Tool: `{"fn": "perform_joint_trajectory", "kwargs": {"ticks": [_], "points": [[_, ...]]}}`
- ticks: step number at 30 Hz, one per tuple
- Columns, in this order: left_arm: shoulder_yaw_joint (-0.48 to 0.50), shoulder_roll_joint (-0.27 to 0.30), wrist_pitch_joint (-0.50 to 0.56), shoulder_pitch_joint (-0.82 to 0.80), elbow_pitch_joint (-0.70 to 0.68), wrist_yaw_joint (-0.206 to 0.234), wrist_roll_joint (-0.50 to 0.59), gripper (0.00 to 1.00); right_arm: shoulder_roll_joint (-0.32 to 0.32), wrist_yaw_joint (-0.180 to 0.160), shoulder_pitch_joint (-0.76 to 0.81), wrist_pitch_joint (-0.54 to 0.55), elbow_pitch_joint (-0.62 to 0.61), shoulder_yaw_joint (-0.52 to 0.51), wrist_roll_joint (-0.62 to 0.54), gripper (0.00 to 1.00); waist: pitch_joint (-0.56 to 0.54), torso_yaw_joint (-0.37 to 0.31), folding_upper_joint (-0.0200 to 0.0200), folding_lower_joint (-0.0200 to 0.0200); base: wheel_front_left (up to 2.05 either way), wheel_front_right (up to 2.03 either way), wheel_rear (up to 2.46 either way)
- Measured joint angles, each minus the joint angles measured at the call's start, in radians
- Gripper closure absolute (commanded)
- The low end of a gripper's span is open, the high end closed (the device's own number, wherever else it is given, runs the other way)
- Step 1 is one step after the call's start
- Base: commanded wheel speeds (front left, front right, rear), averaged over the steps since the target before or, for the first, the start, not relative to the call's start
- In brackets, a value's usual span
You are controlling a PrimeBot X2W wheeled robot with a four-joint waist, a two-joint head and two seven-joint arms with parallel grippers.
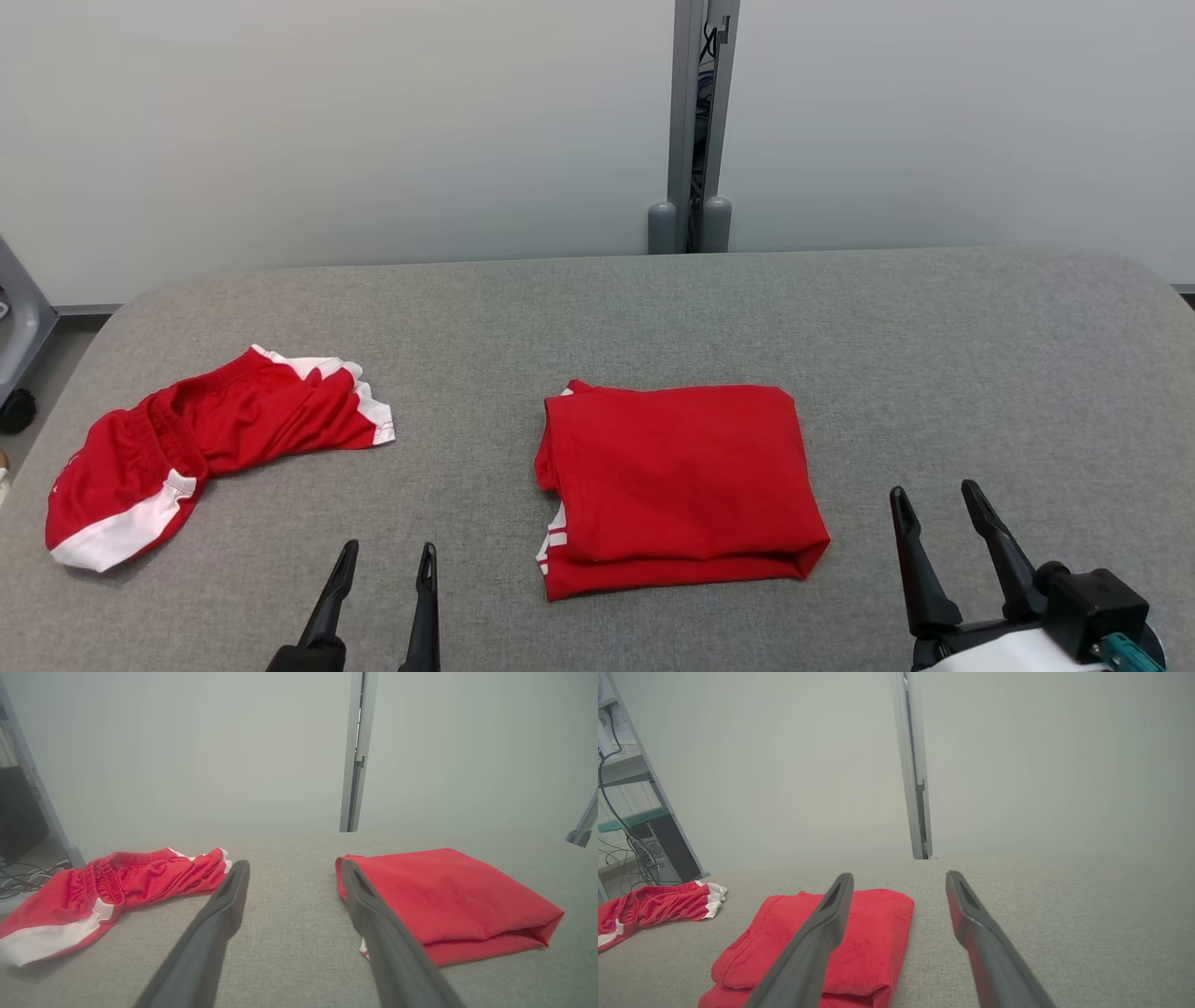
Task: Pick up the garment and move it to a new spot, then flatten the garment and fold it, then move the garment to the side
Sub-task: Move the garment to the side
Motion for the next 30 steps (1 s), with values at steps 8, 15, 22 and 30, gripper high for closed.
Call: {"fn": "perform_joint_trajectory", "kwargs": {"ticks": [8,15,22,30], "points": [[-0.011,0.000,0.000,-0.001,0.003,0.005,0.000,0.00,0.004,0.000,-0.009,0.000,0.068,-0.015,0.123,0.00,0.007,0.005,0.0000,0.0000,0.00,0.00,0.00],[-0.030,0.000,0.000,-0.022,0.005,0.004,0.007,0.00,0.003,0.000,-0.152,0.000,0.244,-0.023,0.319,0.00,0.027,0.017,0.0000,0.0001,0.00,0.00,0.00],[-0.054,0.000,0.000,-0.048,0.002,-0.001,0.004,0.00,-0.052,0.000,-0.299,0.066,0.472,0.124,0.542,0.00,0.053,0.058,0.0000,0.0000,0.00,0.00,0.00],[-0.075,0.000,0.000,-0.075,-0.015,-0.001,0.005,0.00,-0.100,0.000,-0.407,0.207,0.570,0.202,0.803,0.00,0.092,0.113,0.0000,0.0000,0.00,0.00,0.00]]}}
